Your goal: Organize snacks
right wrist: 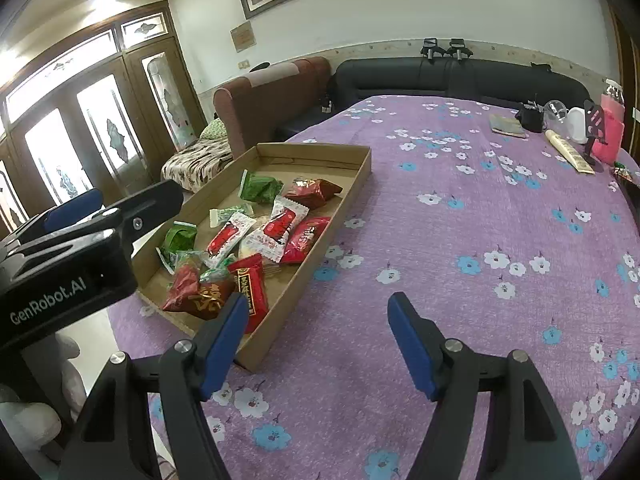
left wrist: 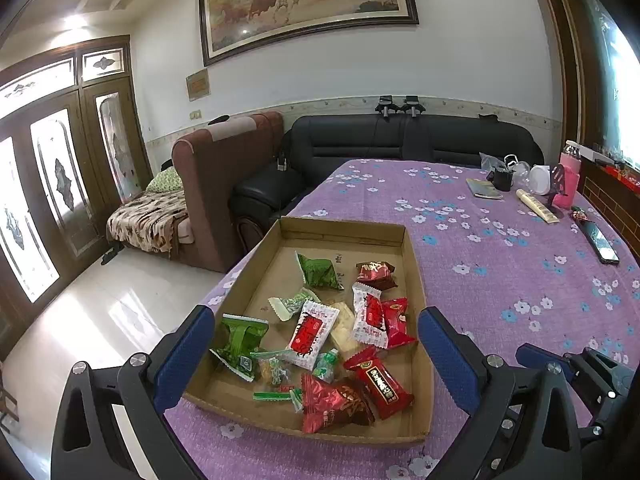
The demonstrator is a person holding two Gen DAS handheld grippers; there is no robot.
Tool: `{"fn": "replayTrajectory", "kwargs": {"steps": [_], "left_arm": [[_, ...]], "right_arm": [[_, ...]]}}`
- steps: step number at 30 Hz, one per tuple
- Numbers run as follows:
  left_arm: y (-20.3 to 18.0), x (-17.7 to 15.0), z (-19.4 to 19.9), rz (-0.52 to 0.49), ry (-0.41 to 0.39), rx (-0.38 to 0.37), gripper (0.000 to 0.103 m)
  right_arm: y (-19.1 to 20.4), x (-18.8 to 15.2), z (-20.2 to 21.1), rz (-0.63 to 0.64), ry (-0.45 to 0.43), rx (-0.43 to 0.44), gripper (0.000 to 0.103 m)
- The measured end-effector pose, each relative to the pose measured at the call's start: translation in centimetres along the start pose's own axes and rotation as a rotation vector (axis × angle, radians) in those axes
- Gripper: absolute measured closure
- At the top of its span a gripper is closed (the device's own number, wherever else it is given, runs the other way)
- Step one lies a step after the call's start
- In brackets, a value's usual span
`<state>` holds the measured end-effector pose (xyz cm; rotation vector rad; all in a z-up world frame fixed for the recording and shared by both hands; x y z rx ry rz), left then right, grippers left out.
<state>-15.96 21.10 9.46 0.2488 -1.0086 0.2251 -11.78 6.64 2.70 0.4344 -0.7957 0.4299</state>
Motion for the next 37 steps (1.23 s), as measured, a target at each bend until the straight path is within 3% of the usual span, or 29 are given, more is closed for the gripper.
{"fn": "replayTrajectory", "kwargs": {"steps": [7,12,17,19,21,26,31,37], "left_arm": [[0.0,0.0,0.5,-0.003,-0.019,0.011,0.0],[0.2,0.0,2.0,0.002,-0.076,0.047,0.0],[0.8,0.4,5.9,0.01,-0.263,0.14,0.0],[0.9,0.5,7.9,0.021,-0.351,0.147,0.0],[1.0,0.6,8.9,0.03,-0.386,0.133,0.0],[1.1,-0.2,8.0,0.063,-0.321,0.113,0.0],[1.1,-0.3,6.0,0.092,-0.193,0.008,0.0],[-1.2,0.6,6.1,0.042,-0.193,-0.031,0.0]], "right_arm": [[0.3,-0.1,0.3,0.008,-0.003,0.0,0.03],[0.5,-0.1,0.6,0.016,-0.009,0.001,0.03],[0.6,-0.2,1.1,0.021,-0.019,0.002,0.029],[0.7,-0.2,1.3,0.026,-0.024,0.003,0.029],[0.7,-0.2,1.4,0.031,-0.027,0.003,0.029],[1.0,-0.2,1.9,0.047,-0.04,0.005,0.029],[0.9,-0.4,2.3,0.06,-0.052,0.001,0.028],[-0.8,0.3,3.1,0.043,-0.069,-0.039,0.028]]}}
Point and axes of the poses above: each gripper's, at about its wrist camera, not at the fingertips, and z roughly against the way its jaws point, y to its left, x to its top, the point moved 1 cm from there along -z, roughly the way its jaws point
